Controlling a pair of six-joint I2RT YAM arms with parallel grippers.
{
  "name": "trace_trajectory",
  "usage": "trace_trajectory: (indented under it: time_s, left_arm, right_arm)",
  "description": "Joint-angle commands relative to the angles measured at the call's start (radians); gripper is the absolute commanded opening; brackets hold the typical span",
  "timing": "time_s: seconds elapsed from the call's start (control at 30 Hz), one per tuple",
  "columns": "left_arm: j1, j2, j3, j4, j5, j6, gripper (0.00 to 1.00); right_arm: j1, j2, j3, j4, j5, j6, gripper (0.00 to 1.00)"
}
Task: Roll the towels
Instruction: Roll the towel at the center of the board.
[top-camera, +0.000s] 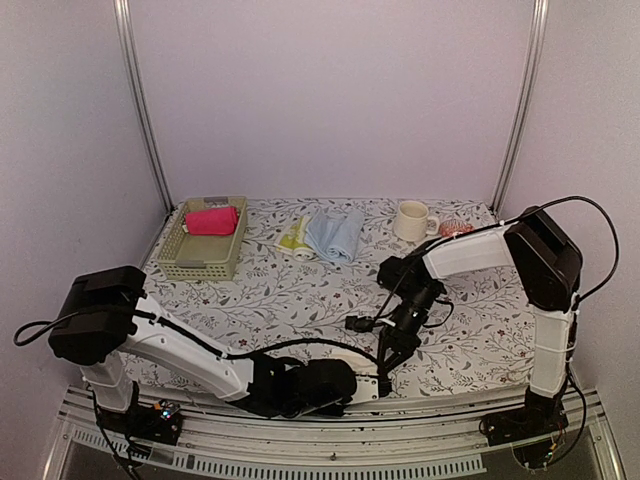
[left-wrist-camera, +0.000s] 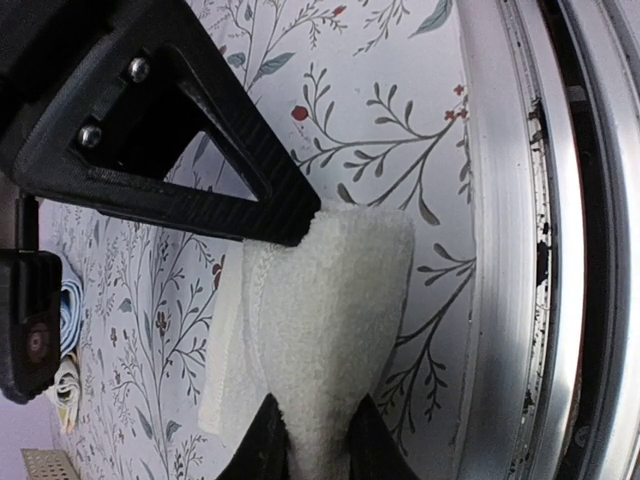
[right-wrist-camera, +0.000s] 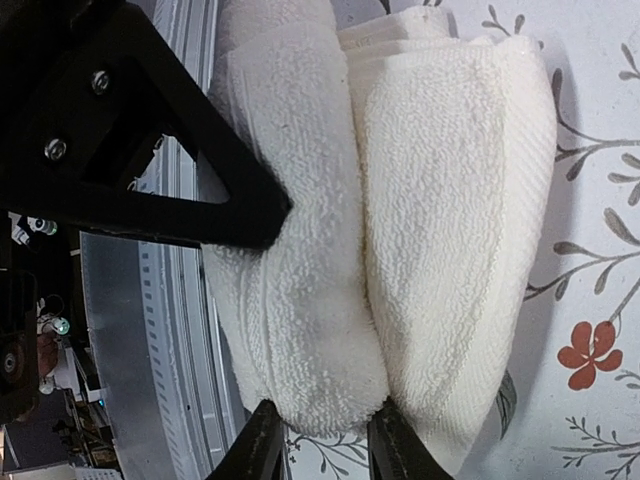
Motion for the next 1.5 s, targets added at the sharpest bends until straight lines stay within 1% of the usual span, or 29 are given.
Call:
trace_trajectory:
  time_s: [0.0,0.1,0.23,0.37,0.47,0.63,0.9,0.97,1.03,1.17,1.33,1.47]
  left_arm:
    - [0.011,-0.014,0.011,-0.025,0.046,-0.011,0.15]
    - [0.01,-0.045,0.01,0.006,0.085,0.007,0.16]
    - [0.013,-0.068,0.021,0.031,0.166,0.034,0.18]
    - [0.032,-0.007,0.056,-0.032,0.23,0.004,0.17]
    - [0.039,0.03,0.051,-0.052,0.237,-0.024,0.16]
    - [0.039,0.031,0.042,-0.074,0.231,-0.062,0.16]
    - [0.038,0.002,0.016,-0.074,0.216,-0.101,0.16]
    - [0.033,-0.015,0.002,-0.059,0.202,-0.102,0.15]
    - [0.029,-0.035,-0.009,-0.027,0.194,-0.086,0.15]
    - [0.025,-0.027,0.037,-0.012,0.193,-0.042,0.17]
    - [0.024,-0.007,0.086,0.012,0.238,0.025,0.18]
    - [0.041,0.028,0.104,-0.003,0.275,0.017,0.19]
  right_arm:
    - [0.002,0.055,-0.011,0.067,0.146,0.068,0.28]
    - [0.006,0.072,0.007,0.11,0.227,0.1,0.28]
    - [0.005,0.118,0.068,0.132,0.254,0.132,0.3]
    - [-0.004,0.138,0.118,0.07,0.13,0.106,0.36]
    - [-0.024,0.125,0.126,0.01,0.038,0.051,0.39]
    - [-0.077,0.121,0.13,-0.091,-0.092,-0.02,0.44]
    - [-0.104,0.167,0.13,-0.193,-0.195,-0.106,0.5]
    - [-0.11,0.175,0.12,-0.17,-0.174,-0.095,0.52]
    - [-0.109,0.177,0.112,-0.125,-0.134,-0.036,0.53]
    - [-0.107,0.206,0.145,-0.092,-0.092,0.029,0.52]
    - [-0.106,0.24,0.191,-0.094,-0.083,0.061,0.51]
    - [-0.105,0.245,0.188,-0.09,-0.085,0.063,0.51]
